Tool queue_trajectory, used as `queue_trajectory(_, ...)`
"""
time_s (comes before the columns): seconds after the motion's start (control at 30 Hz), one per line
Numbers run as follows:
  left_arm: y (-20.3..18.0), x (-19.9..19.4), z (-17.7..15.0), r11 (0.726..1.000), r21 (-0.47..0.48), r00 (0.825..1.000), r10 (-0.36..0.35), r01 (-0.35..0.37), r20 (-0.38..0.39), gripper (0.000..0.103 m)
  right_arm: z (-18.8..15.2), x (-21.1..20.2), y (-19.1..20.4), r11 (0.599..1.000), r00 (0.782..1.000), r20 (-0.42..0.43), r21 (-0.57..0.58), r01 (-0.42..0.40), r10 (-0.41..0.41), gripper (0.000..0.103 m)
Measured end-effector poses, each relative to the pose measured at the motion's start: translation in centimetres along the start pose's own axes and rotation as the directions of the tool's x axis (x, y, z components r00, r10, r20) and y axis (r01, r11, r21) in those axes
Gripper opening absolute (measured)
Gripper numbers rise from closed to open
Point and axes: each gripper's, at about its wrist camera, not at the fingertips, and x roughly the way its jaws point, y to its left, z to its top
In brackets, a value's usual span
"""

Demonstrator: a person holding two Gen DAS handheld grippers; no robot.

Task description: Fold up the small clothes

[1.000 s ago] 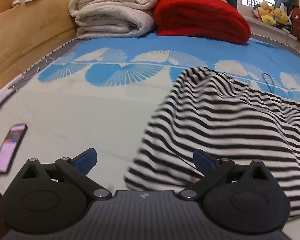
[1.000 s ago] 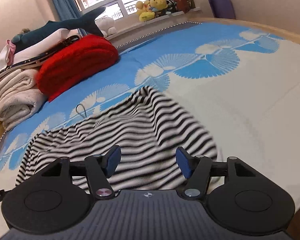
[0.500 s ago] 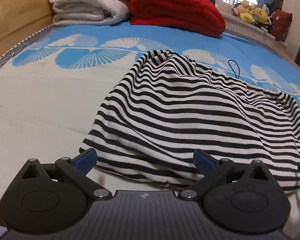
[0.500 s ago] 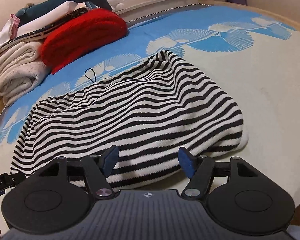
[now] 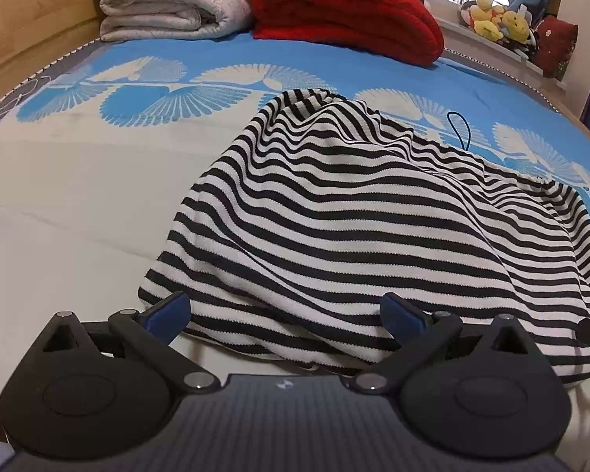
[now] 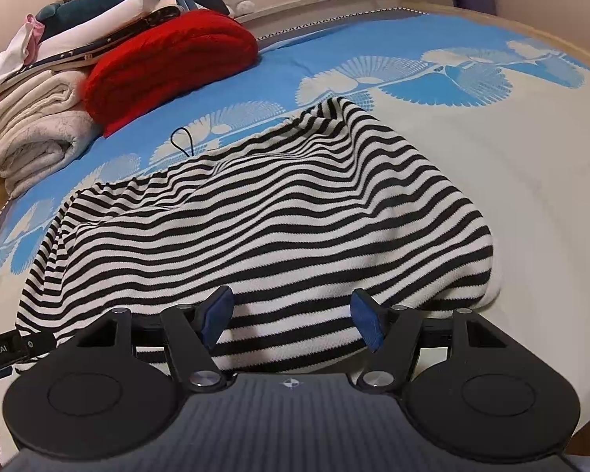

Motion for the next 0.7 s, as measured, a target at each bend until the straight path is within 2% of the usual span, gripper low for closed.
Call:
queue_trajectory(0.23,0.2,0.1,-0.1,1.000,0.000,1.000,0.004,-0.004,-0.006,0.102,-0.2,0.0,-1.5,0.998,1.000,-0.010,0.059,0.019,-0.018,0.068)
queue_trajectory(0.37,0.5,0.3,0.1,1.000,-0.007,1.000,0.019,-0.019,-0.008,0.102,-0.3,-0.1,-3.8,0.981,0.996,-0.031,0.172,0.090,-0.086,0.073)
queue_trajectory(0.43,0.9,0.5,0.3,0.999,-0.020,1.000,0.029,-0.029,-0.008,0.102,-0.3,-0.4,-6.1,0.948,0.998,-0.034,0.315,0.052,-0.044,0.074)
queue_trajectory(0.47,1.2,0.5,0.5,0.999,-0.035,0.999,0.033,-0.033,-0.010,0.102,-0.5,-0.6,-7.3,0.915,1.000,-0.020,0.402,0.016,-0.009,0.078)
queue_trajectory(0.5,1.5,0.6,0.6,0.998,-0.048,0.999,0.031,-0.032,-0.014,0.102,-0.6,-0.8,-8.2,0.882,1.000,-0.005,0.470,-0.018,0.023,0.089)
queue_trajectory(0.53,1.7,0.6,0.7,0.998,-0.060,0.999,0.027,-0.028,-0.018,0.102,-0.9,-0.9,-9.1,0.853,0.998,0.006,0.520,-0.054,0.060,0.093)
queue_trajectory(0.63,2.0,0.7,0.9,0.996,-0.086,0.999,0.026,-0.028,-0.029,0.102,-1.3,-0.3,-10.4,0.819,0.993,-0.036,0.570,-0.071,0.112,0.094)
queue_trajectory(0.7,2.0,0.6,0.9,0.995,-0.093,0.999,0.041,-0.043,-0.026,0.102,-1.7,0.3,-11.2,0.774,0.990,-0.047,0.629,-0.076,0.135,0.094)
